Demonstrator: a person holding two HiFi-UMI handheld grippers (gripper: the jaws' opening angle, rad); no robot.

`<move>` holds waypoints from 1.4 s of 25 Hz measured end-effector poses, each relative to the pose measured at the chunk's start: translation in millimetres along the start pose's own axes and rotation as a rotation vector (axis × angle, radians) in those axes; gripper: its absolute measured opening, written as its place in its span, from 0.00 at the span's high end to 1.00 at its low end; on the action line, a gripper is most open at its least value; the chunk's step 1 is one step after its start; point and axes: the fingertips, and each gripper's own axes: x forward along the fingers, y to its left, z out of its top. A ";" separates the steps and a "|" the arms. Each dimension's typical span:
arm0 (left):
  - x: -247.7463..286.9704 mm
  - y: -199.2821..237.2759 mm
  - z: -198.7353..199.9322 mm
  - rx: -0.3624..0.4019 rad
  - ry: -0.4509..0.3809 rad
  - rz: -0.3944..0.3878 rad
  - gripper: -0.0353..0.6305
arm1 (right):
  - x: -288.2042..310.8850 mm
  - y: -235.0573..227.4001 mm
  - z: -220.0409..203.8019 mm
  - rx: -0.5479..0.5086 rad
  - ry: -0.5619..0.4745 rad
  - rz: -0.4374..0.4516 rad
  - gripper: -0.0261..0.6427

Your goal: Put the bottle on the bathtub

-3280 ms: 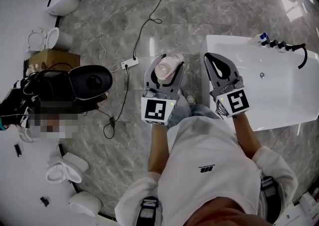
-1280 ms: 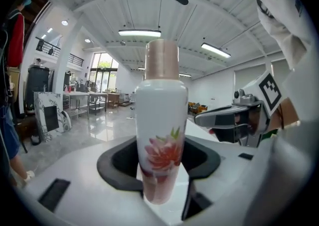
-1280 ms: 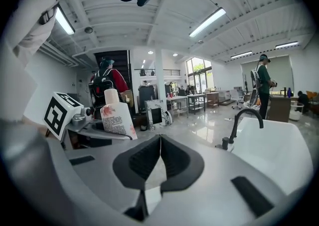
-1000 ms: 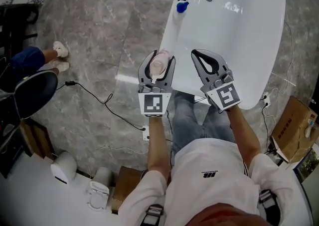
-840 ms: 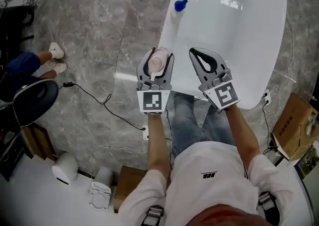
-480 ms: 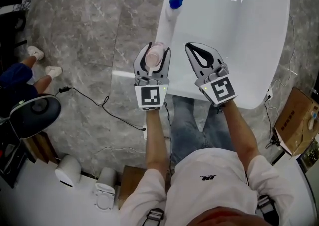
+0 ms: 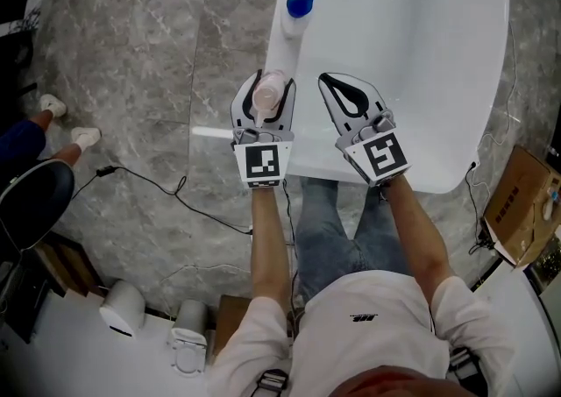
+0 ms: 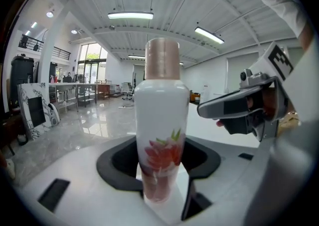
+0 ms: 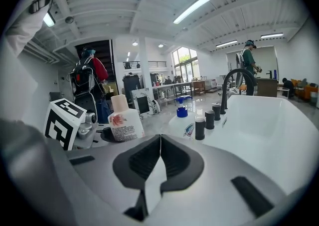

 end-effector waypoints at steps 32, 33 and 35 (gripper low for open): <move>-1.9 0.1 0.0 -0.020 -0.008 0.073 0.49 | -6.6 0.4 1.0 -0.013 0.017 0.024 0.97; -7.0 -0.2 3.9 -0.022 -0.011 0.078 0.49 | -8.9 3.3 5.9 -0.020 0.020 0.033 0.97; -18.3 -0.6 11.8 -0.031 -0.016 0.089 0.49 | -15.1 8.4 14.9 -0.033 0.023 0.042 0.97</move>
